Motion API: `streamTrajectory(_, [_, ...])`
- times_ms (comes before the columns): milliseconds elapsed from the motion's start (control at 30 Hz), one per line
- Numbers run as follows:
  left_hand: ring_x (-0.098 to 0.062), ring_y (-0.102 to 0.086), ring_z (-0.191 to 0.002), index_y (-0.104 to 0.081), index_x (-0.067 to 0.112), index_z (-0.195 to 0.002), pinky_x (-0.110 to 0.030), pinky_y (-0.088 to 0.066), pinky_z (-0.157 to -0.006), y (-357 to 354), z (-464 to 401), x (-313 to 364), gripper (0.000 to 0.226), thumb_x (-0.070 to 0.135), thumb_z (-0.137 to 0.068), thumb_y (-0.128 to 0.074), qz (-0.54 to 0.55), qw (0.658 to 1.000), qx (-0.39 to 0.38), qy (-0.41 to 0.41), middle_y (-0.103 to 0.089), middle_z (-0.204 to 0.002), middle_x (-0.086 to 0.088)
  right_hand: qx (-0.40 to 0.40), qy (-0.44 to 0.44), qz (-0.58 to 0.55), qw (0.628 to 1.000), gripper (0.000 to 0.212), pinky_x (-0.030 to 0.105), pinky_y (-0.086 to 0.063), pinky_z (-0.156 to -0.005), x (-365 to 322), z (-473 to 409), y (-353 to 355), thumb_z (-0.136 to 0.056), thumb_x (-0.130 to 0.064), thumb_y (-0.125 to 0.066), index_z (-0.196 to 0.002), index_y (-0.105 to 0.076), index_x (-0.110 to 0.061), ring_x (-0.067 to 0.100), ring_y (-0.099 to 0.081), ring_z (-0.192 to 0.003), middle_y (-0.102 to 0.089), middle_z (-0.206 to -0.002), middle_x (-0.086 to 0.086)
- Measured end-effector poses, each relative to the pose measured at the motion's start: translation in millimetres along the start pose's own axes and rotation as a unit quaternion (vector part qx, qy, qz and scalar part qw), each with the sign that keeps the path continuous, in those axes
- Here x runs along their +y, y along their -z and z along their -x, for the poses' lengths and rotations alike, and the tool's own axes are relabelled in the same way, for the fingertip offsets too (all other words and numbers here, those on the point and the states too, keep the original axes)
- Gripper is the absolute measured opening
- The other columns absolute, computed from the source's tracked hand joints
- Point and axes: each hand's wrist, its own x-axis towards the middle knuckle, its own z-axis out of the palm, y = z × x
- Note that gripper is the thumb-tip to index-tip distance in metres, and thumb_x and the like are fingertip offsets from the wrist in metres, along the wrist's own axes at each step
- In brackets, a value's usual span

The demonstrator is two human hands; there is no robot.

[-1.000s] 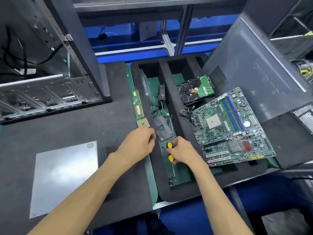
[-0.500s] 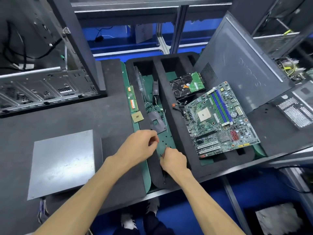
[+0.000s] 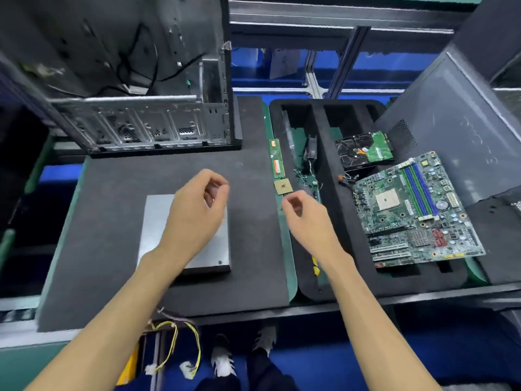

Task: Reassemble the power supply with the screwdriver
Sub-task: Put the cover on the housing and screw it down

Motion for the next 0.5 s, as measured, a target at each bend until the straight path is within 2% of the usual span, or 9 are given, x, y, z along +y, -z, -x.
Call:
streamTrajectory(33, [-0.004,-0.05,-0.064,-0.059,0.024,-0.09,-0.013,-0.04,-0.058,14.4,3.4,-10.1,0.013,0.02,-0.101,-0.052,0.012,0.998,0.044,0.032,-0.059,-0.075,0.008,-0.006,0.027,-0.03,0.999,0.02,0.027,-0.047,-0.087,-13.1,-5.1,-12.8,-0.099,-0.035,-0.06,-0.114,-0.063,-0.022,0.008,-0.061,-0.101,-0.066,-0.109,-0.007])
streamTrajectory(133, [-0.006,-0.045,-0.06,-0.054,0.018,-0.094,-0.031,-0.039,-0.059,50.8,23.5,-42.9,0.021,0.022,-0.104,-0.037,-0.001,0.982,0.14,0.128,-0.053,-0.072,0.007,-0.053,0.074,-0.061,0.994,0.052,0.024,-0.037,-0.1,-46.1,-14.2,-53.5,-0.095,-0.042,-0.067,-0.14,-0.049,-0.022,0.007,-0.048,-0.125,-0.053,-0.132,-0.007])
streamTrajectory(233, [-0.008,-0.041,-0.06,-0.045,0.021,-0.088,-0.026,-0.04,-0.056,72.7,53.9,-76.3,0.021,0.028,-0.104,-0.033,-0.008,0.968,0.163,0.193,-0.049,-0.071,0.014,-0.107,0.081,-0.073,0.988,0.07,0.023,-0.029,-0.103,-68.1,-16.1,-90.9,-0.093,-0.049,-0.068,-0.151,-0.035,-0.026,0.007,-0.039,-0.136,-0.045,-0.148,-0.008])
streamTrajectory(300, [-0.02,-0.051,-0.071,-0.047,0.016,-0.092,-0.022,-0.043,-0.064,79.3,76.4,-100.1,0.025,0.03,-0.104,-0.03,-0.01,0.95,0.135,0.282,-0.054,-0.075,0.019,-0.118,0.07,-0.077,0.988,0.067,0.022,-0.029,-0.102,-75.2,-14.6,-109.1,-0.094,-0.048,-0.066,-0.15,-0.037,-0.025,0.01,-0.041,-0.135,-0.047,-0.147,-0.007])
streamTrajectory(333, [-0.029,-0.056,-0.08,-0.05,0.014,-0.094,-0.03,-0.047,-0.073,80.6,87.3,-108.4,0.031,0.035,-0.103,-0.028,0.004,0.935,0.107,0.339,-0.059,-0.082,0.015,-0.117,0.065,-0.074,0.988,0.06,0.022,-0.03,-0.1,-76.1,-14.2,-114.9,-0.096,-0.048,-0.064,-0.146,-0.042,-0.025,0.011,-0.044,-0.133,-0.05,-0.145,-0.007])
streamTrajectory(367, [-0.033,-0.059,-0.086,-0.053,0.016,-0.094,-0.042,-0.049,-0.082,79.2,99.5,-115.9,0.037,0.041,-0.102,-0.027,0.017,0.919,0.067,0.388,-0.064,-0.089,0.004,-0.114,0.064,-0.07,0.989,0.051,0.021,-0.033,-0.097,-75.5,-13.9,-118.6,-0.096,-0.049,-0.063,-0.139,-0.049,-0.025,0.011,-0.048,-0.129,-0.054,-0.139,-0.007])
streamTrajectory(400, [-0.032,-0.06,-0.089,-0.055,0.019,-0.093,-0.048,-0.049,-0.087,76.6,111.1,-119.1,0.041,0.046,-0.102,-0.026,0.01,0.912,0.012,0.41,-0.065,-0.091,-0.003,-0.113,0.061,-0.068,0.989,0.041,0.019,-0.037,-0.09,-74.4,-14.2,-120.0,-0.096,-0.051,-0.062,-0.128,-0.055,-0.027,0.012,-0.053,-0.123,-0.058,-0.131,-0.008])
streamTrajectory(433, [-0.029,-0.062,-0.089,-0.058,0.019,-0.093,-0.048,-0.048,-0.089,74.0,120.6,-118.5,0.045,0.048,-0.104,-0.025,-0.003,0.911,-0.039,0.411,-0.067,-0.091,-0.005,-0.113,0.056,-0.07,0.99,0.033,0.017,-0.04,-0.082,-74.0,-14.7,-119.7,-0.095,-0.053,-0.062,-0.118,-0.057,-0.029,0.011,-0.057,-0.115,-0.061,-0.122,-0.009])
streamTrajectory(500, [-0.025,-0.066,-0.084,-0.063,0.012,-0.096,-0.042,-0.051,-0.086,68.1,126.1,-113.4,0.049,0.04,-0.108,-0.026,0.05,0.903,-0.067,0.422,-0.074,-0.085,-0.007,-0.109,0.044,-0.076,0.99,0.029,0.016,-0.04,-0.071,-75.4,-16.1,-117.8,-0.092,-0.056,-0.063,-0.105,-0.057,-0.031,0.007,-0.06,-0.101,-0.062,-0.109,-0.011])
